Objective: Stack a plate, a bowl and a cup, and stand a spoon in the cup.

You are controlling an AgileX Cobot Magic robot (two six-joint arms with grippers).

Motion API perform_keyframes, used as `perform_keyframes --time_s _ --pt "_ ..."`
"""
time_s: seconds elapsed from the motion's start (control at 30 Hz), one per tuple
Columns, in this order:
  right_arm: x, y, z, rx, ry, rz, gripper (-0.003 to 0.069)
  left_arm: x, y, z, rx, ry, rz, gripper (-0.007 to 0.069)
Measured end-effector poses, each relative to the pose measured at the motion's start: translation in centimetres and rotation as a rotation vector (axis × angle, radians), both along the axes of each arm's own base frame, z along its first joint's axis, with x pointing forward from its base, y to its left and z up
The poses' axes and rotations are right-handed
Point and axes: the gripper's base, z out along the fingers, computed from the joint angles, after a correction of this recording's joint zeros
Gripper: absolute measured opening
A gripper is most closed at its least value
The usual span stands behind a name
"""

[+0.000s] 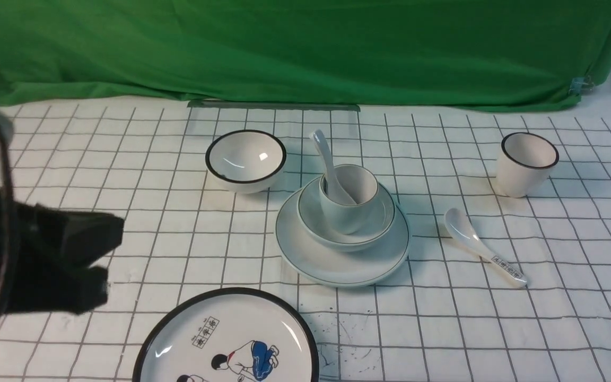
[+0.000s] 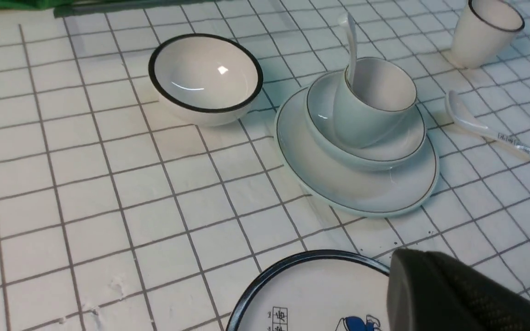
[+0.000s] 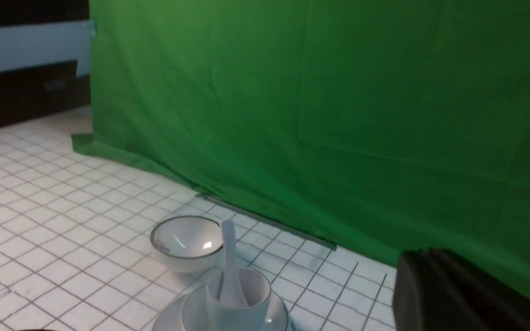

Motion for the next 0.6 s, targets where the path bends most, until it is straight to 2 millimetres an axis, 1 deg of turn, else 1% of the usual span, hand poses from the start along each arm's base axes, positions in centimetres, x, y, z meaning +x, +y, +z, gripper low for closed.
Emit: perform_keyframes --time_s 0.03,0.07,0.1,0.2,0.33,0.4,0.6 --pt "-0.4 -0.2 -1.4 0.017 -0.033 0.001 0.0025 -0.7 0.4 -0.9 -0.020 -0.025 0.014 0.0001" --pt "-0.7 -0.3 -2.4 0.043 -0.085 0.002 0.0028 -1.7 0.8 -1.4 -0.056 -0.075 0.031 0.0001" --pt "-0.8 -0.4 -2.6 0.046 -0.091 0.003 0.0029 -1.7 0.8 -1.7 -0.053 -0.067 0.032 0.0001" --pt "-1.3 -0.6 -4.2 0.089 -0.178 0.006 0.0036 -3.2 1.6 -3.4 -0.138 -0.150 0.067 0.0001" --pt "-1.6 -0.7 -4.6 0.115 -0.228 0.008 0.0043 -4.0 2.1 -4.4 -0.255 -0.239 0.107 0.0001" --pt "-1.5 -0.7 -4.7 0.115 -0.229 0.008 0.0050 -4.2 2.3 -4.7 -0.267 -0.261 0.115 0.0001" --pt "-1.5 -0.7 -4.7 0.116 -0.229 0.008 0.0067 -4.2 2.3 -5.0 -0.261 -0.249 0.113 0.0001"
